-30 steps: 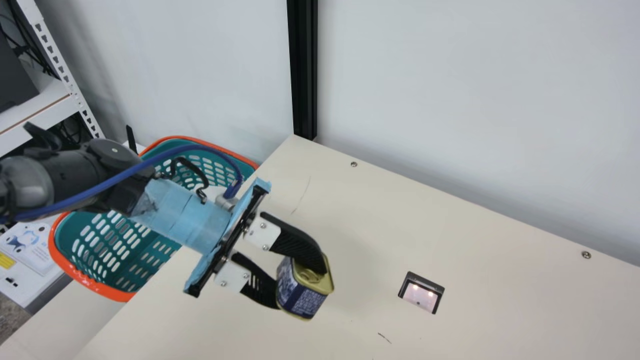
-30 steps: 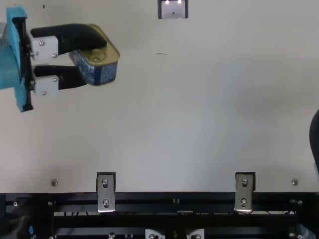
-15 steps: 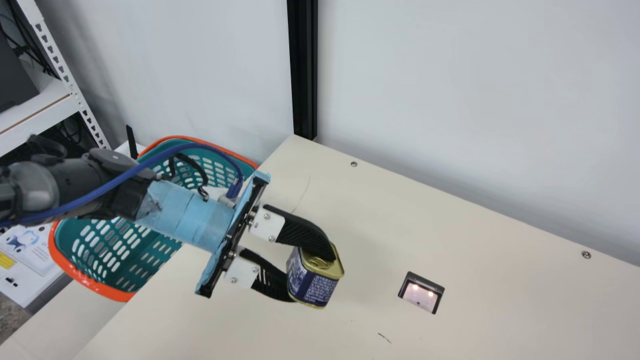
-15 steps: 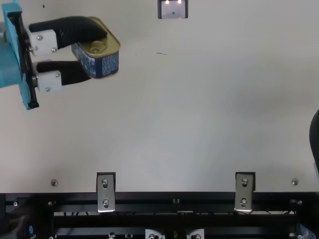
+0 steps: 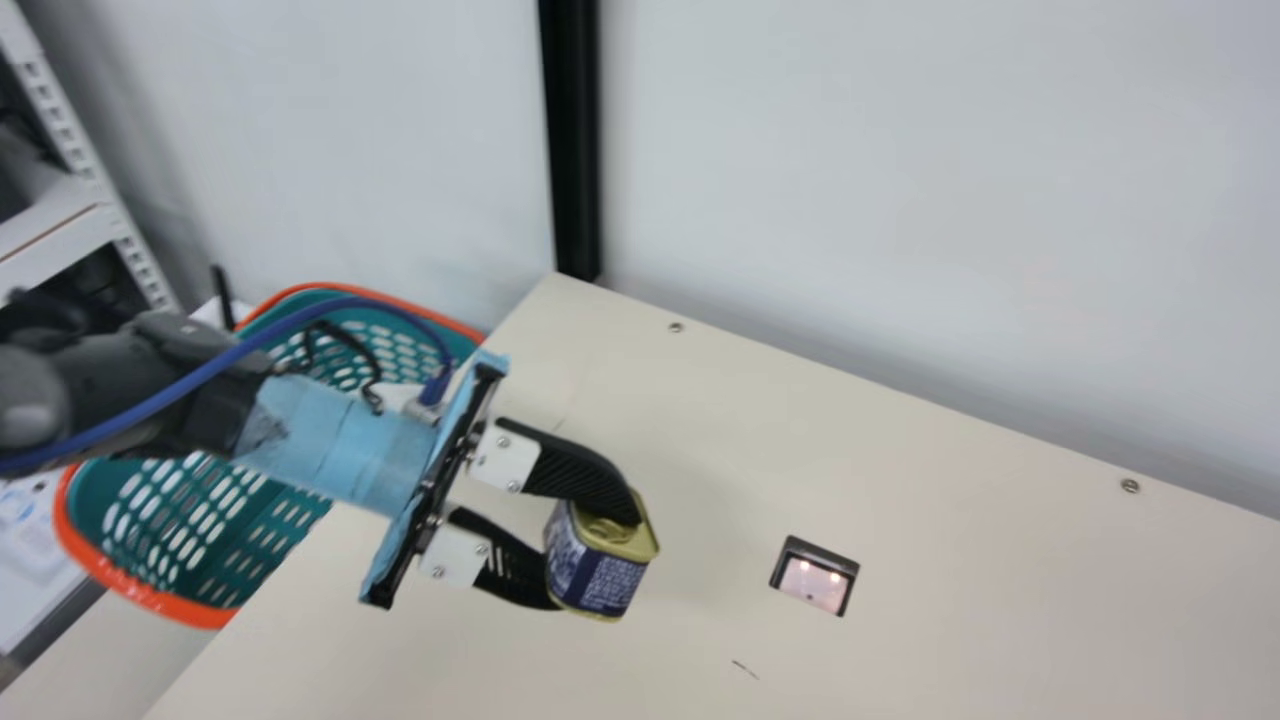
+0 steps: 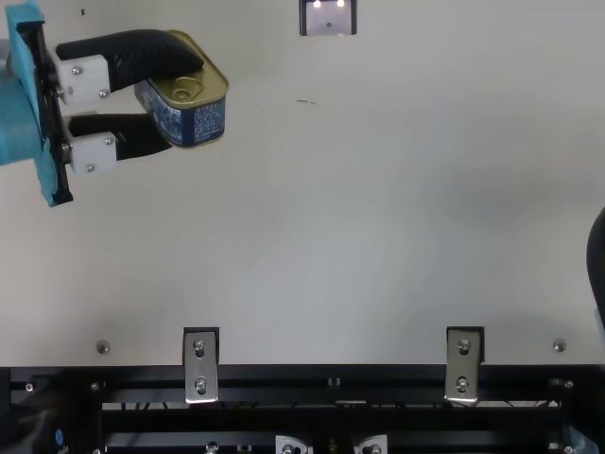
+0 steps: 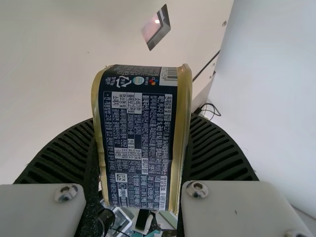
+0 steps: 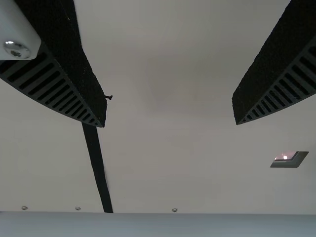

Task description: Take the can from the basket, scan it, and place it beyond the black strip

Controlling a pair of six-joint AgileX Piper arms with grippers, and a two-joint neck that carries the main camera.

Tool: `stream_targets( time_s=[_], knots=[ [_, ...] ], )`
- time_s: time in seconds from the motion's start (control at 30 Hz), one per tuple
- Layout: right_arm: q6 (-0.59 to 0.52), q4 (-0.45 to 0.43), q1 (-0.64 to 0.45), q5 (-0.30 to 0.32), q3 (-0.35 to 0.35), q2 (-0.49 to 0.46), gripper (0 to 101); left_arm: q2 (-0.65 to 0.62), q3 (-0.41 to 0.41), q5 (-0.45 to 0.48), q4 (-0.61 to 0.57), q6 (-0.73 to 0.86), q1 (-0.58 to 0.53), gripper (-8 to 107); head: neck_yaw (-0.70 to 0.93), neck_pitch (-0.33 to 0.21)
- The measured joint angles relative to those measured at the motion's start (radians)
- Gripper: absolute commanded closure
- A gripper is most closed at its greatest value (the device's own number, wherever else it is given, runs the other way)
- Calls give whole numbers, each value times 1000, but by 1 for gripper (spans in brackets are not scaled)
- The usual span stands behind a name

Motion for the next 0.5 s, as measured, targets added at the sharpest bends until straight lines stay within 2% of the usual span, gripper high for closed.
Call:
stream_targets(
  time_s=[0.27,0.5],
  knots=[
    [0,0,0,0,0,0,0,-59,-65,-126,123,-77,-112,89,-179,-5],
    [0,0,0,0,0,0,0,-100,-154,-246,340,-216,-247,89,-307,0]
  ],
)
